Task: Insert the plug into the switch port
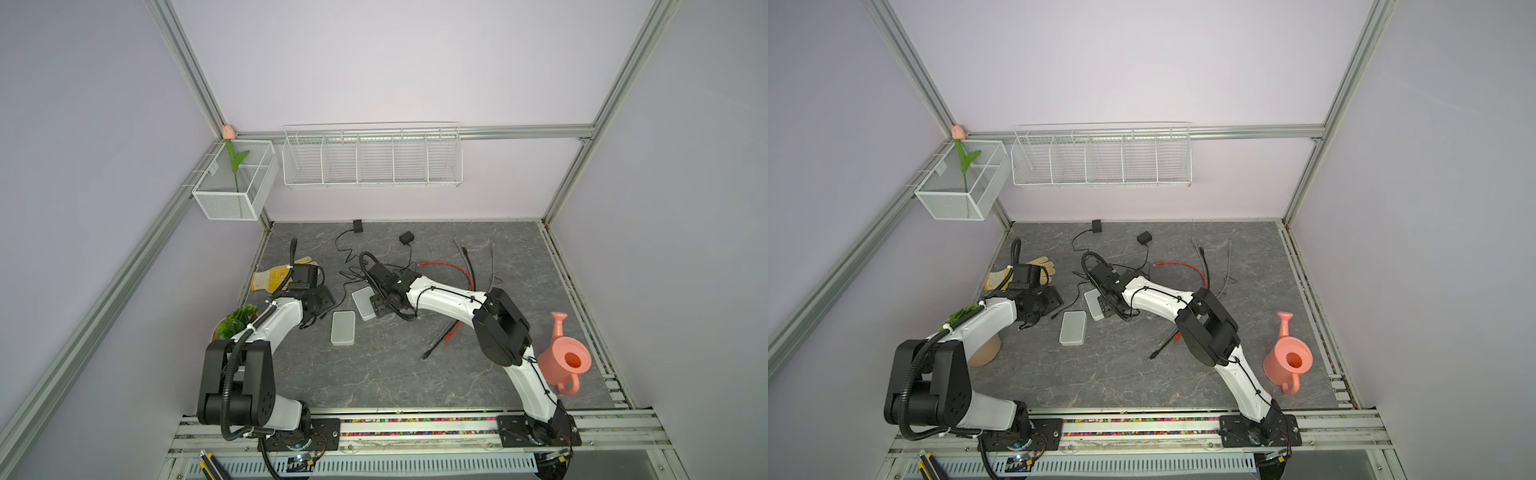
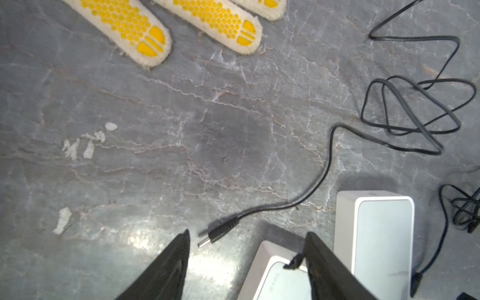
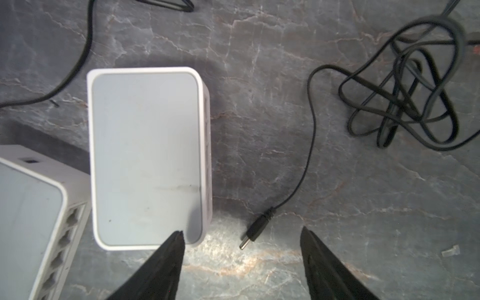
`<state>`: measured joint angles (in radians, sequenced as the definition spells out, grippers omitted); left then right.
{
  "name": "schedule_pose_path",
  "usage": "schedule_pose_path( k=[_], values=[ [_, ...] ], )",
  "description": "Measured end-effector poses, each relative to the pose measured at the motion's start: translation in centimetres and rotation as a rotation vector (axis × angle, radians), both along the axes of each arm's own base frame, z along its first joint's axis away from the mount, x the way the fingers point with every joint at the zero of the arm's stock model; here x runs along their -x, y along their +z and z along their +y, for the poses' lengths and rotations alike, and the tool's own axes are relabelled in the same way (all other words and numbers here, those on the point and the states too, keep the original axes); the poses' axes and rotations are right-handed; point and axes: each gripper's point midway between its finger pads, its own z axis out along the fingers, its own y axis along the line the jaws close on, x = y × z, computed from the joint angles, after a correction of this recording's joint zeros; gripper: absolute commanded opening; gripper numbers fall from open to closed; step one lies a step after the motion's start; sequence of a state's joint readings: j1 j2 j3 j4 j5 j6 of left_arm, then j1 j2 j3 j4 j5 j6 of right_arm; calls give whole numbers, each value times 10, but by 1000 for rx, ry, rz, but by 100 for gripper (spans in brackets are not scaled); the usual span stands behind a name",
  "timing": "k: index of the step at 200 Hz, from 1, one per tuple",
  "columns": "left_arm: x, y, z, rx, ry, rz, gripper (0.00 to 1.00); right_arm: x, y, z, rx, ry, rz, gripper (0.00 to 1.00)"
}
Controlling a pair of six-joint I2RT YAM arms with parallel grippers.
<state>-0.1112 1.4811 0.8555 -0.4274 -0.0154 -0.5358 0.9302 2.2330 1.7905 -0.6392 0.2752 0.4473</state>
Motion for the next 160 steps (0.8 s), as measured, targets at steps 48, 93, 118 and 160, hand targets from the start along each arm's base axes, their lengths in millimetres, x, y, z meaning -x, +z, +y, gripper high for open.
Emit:
schedule_pose_path(
  k=[48,93,118,160],
  values=[
    [-17,-9,-12,-3,-89,55,60,46,-3,-31,30,37,36,72],
    [-29,-18,-44,-21,-217,104,59,49,39,-42,-49,21,-28,70],
    [-30,-29,-54,-33,-255,145,57,46,47,-41,-74,19,-45,69],
    [-28,-37,-47,-85,-266,189,45,47,43,-47,-69,12,-43,67]
  ],
)
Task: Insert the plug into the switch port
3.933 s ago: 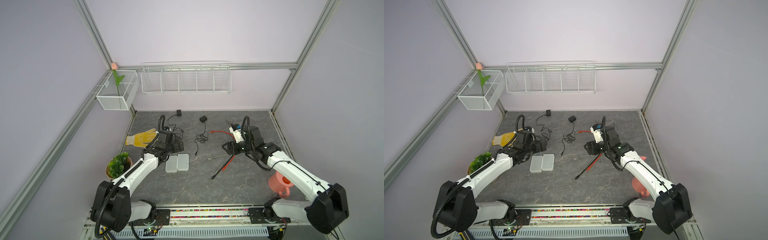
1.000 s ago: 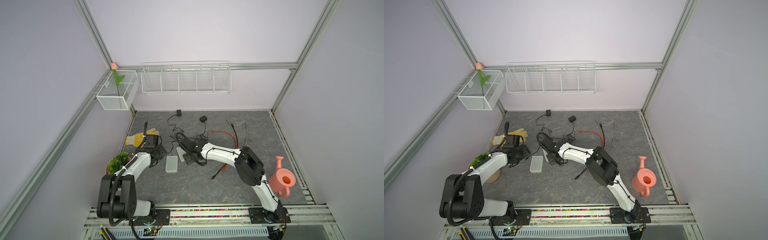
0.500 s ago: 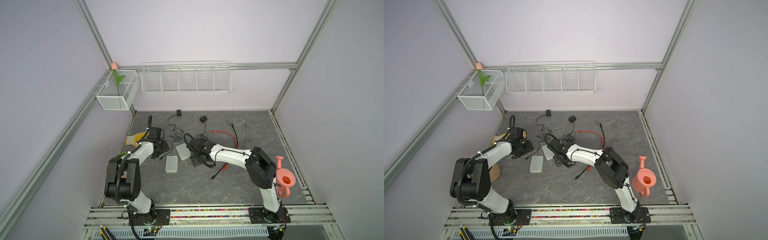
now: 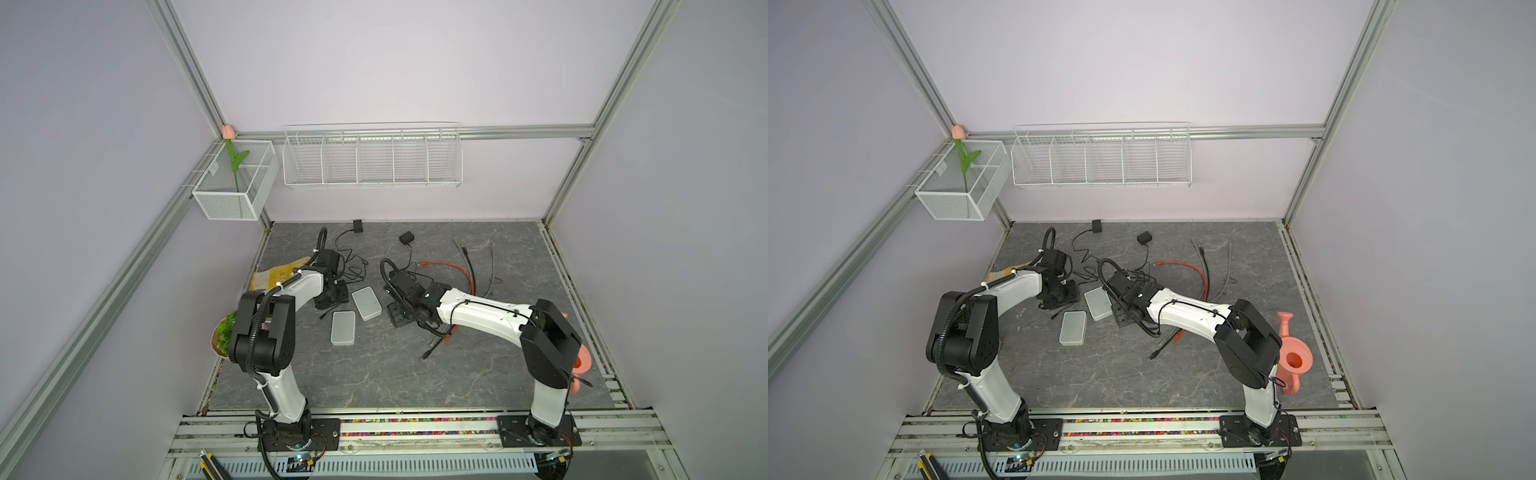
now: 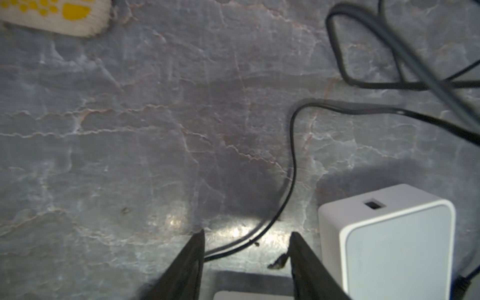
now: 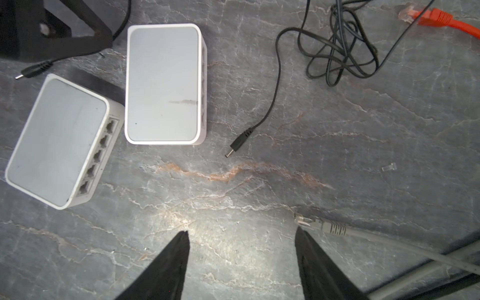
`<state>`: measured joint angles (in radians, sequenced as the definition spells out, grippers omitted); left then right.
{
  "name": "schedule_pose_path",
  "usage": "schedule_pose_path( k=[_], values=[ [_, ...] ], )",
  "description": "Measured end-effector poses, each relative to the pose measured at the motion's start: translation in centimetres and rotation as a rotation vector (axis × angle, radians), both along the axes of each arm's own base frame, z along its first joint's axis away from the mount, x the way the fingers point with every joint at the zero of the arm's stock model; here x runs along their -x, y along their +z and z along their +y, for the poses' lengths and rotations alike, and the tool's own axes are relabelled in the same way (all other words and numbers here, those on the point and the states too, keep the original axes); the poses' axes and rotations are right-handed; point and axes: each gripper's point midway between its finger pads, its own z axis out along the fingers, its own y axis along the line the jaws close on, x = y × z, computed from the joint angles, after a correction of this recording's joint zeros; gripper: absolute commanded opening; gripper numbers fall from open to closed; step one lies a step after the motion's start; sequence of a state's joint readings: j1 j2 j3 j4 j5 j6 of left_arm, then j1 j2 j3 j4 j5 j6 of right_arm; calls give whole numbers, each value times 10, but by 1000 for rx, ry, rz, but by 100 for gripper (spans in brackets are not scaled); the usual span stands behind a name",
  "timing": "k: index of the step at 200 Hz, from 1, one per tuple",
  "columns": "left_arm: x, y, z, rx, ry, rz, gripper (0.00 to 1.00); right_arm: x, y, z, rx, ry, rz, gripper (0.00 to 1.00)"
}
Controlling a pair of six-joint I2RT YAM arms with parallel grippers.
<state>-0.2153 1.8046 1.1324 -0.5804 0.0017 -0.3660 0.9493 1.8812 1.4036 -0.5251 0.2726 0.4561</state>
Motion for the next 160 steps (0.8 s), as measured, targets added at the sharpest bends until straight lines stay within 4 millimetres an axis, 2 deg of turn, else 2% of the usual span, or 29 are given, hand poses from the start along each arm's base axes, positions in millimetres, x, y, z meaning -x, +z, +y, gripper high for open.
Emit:
schedule_pose_path(
  k=[31,114,160],
  values=[
    [-3,-8,1,-35,-14,30,43,-2,3,-5,-4,-11,-4,66],
    [-4,-9,-3,-68,-46,39,41,-6,10,-14,-13,-29,-27,65],
    [-4,-10,-3,-77,-58,44,29,-5,9,-17,-12,-34,-30,63]
  ],
)
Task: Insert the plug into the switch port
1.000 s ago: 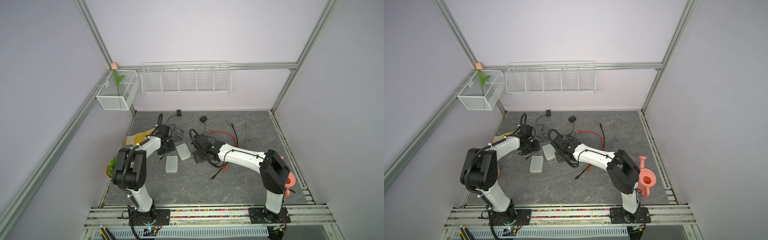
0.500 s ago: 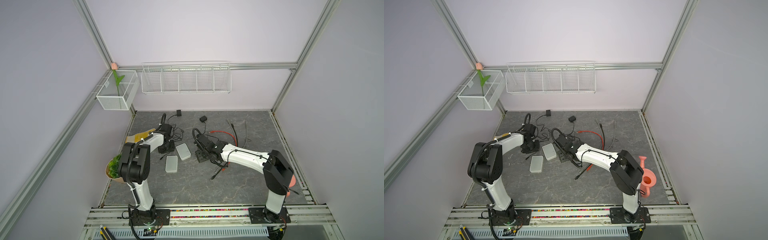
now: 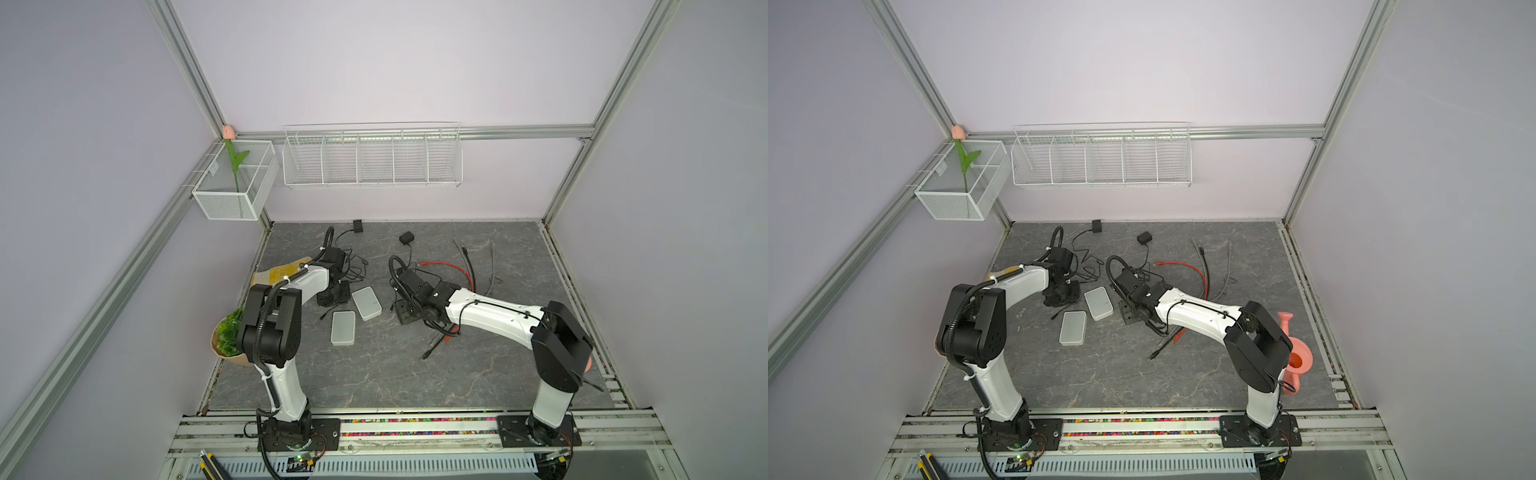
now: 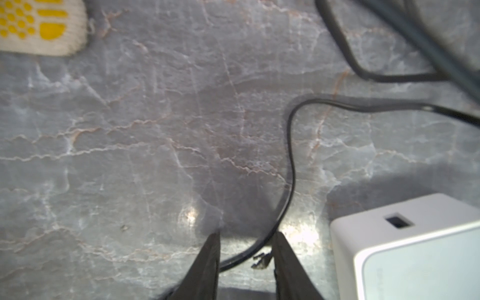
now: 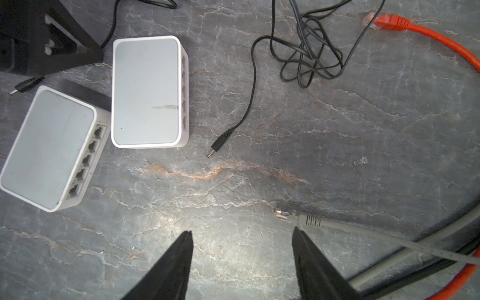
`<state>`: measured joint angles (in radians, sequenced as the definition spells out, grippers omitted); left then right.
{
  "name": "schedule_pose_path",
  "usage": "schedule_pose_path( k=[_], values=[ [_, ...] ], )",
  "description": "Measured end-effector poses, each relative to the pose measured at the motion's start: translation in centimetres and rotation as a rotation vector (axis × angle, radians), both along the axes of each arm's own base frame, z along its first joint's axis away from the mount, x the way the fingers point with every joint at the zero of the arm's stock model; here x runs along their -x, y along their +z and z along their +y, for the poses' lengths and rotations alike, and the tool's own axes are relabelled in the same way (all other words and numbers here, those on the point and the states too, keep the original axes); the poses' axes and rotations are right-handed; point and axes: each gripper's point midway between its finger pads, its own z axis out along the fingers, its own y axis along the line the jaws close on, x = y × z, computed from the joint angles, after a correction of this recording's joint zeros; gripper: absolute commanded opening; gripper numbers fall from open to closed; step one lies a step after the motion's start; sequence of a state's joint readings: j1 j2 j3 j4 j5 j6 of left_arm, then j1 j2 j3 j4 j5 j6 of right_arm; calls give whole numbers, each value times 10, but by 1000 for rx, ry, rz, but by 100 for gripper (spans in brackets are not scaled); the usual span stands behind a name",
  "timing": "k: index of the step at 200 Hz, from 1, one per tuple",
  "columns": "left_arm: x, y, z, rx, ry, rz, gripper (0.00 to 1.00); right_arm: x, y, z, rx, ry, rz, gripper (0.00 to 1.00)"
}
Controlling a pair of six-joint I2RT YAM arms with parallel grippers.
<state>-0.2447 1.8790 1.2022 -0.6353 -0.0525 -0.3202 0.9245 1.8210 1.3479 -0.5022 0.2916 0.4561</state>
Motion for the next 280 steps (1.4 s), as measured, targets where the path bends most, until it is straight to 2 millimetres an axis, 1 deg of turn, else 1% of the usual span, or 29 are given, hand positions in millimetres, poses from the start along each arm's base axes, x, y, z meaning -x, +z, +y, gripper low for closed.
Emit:
schedule_pose_path(
  k=[25,49,63,96,133,145,158,173,183,193,200,204,205,216,220,238,256,267,280],
  values=[
    [-1,0,-3,-26,-23,3,21,0,3,-1,-3,-2,-7,62],
    [-4,0,-10,-38,-47,8,9,-1,9,-2,-14,-4,-18,62],
    [-5,0,-11,-43,-56,13,0,-1,11,-1,-19,-5,-22,61],
    [-10,0,-13,-53,-76,43,0,0,11,-3,-21,-5,-24,61],
    [-27,6,-15,-76,-92,40,0,5,16,-9,-31,-5,-31,60],
    [-35,16,-15,-85,-92,22,0,6,21,-10,-43,-4,-40,60],
    [-48,35,-15,-94,-87,-21,0,7,25,-11,-56,-3,-48,59],
    [-65,61,-17,-91,-82,-87,0,7,30,-9,-74,1,-55,58],
    [-75,83,-19,-83,-80,-139,0,8,34,-8,-88,7,-58,58],
    [-80,102,-20,-72,-78,-179,0,9,38,-6,-102,17,-63,58],
    [-80,117,-23,-54,-79,-209,0,10,42,-3,-119,32,-66,61],
    [-81,123,-24,-47,-80,-220,0,11,43,-1,-128,38,-65,62],
    [-80,127,-24,-42,-81,-227,0,11,44,0,-132,42,-65,63],
    [-77,144,-28,-9,-84,-258,0,14,51,6,-174,75,-69,67],
    [-75,153,-30,10,-85,-276,0,16,53,9,-191,87,-67,67],
    [-64,177,-39,96,-95,-326,0,25,60,22,-272,156,-48,69],
    [-47,188,-51,206,-103,-355,0,36,70,42,-384,241,-15,70],
    [-35,189,-59,282,-110,-358,0,40,76,52,-447,280,-5,70],
    [-25,188,-67,352,-111,-353,0,44,84,62,-530,316,9,71]
  ],
)
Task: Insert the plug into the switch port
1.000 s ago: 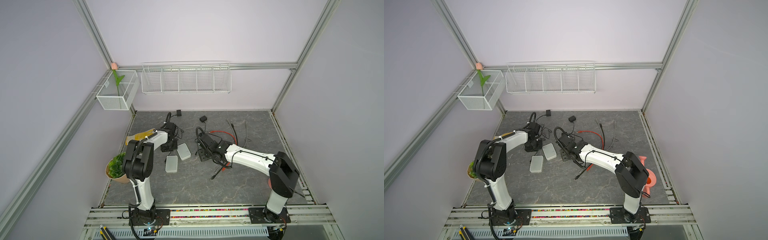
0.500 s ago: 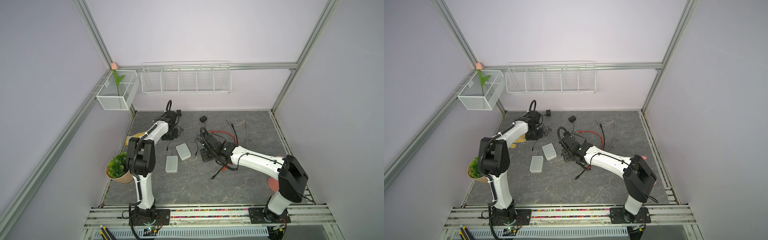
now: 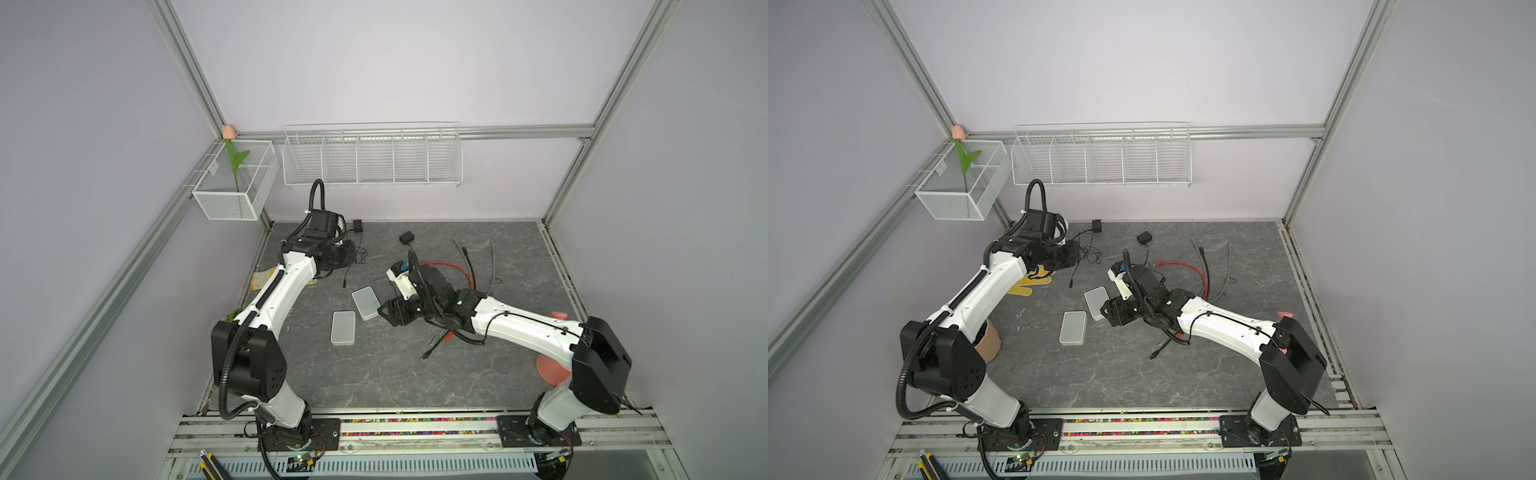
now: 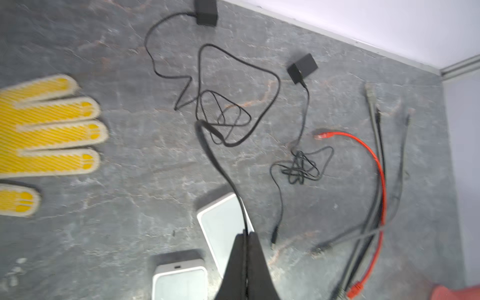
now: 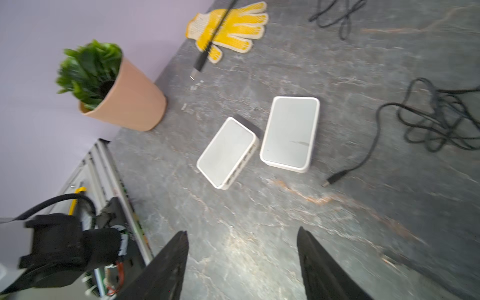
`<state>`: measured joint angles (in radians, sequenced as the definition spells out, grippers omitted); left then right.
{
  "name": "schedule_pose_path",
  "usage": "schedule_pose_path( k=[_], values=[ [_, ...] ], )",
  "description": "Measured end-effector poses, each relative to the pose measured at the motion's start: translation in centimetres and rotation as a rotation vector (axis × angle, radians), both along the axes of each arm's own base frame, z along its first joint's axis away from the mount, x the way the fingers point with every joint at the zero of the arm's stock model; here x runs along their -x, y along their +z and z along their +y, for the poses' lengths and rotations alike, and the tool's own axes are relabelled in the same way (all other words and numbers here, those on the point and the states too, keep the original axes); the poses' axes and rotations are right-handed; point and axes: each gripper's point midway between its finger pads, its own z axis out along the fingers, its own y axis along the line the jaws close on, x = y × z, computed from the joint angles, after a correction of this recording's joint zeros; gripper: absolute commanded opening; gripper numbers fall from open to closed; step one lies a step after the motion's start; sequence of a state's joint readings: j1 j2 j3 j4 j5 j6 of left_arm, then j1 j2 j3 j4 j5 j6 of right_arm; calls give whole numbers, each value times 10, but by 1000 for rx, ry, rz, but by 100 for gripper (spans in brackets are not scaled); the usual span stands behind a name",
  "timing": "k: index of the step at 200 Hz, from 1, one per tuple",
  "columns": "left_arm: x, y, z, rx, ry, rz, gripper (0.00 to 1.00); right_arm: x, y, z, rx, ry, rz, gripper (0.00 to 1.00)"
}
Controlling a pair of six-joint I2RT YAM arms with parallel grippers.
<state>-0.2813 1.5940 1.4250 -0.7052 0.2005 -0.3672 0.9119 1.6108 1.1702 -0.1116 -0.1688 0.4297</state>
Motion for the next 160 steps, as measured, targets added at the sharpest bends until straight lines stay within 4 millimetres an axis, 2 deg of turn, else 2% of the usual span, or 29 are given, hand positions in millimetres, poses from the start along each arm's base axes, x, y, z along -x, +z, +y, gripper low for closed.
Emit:
schedule_pose_path(
  k=[37,55,70,109,139,160],
  values=[
    [18,1,-14,147,-9,-7,0,-10,27,9,-195,42,55,68],
    [21,8,-18,197,-12,-28,0,-16,44,19,-267,69,61,65],
    [21,12,-21,222,-12,-43,0,-18,51,28,-303,92,68,64],
    [16,18,-25,260,-8,-68,0,-20,37,37,-307,102,118,60],
    [13,23,-27,283,-5,-86,0,-29,18,41,-290,77,159,56],
    [12,22,-28,296,-4,-86,0,-38,12,44,-288,60,169,55]
  ],
)
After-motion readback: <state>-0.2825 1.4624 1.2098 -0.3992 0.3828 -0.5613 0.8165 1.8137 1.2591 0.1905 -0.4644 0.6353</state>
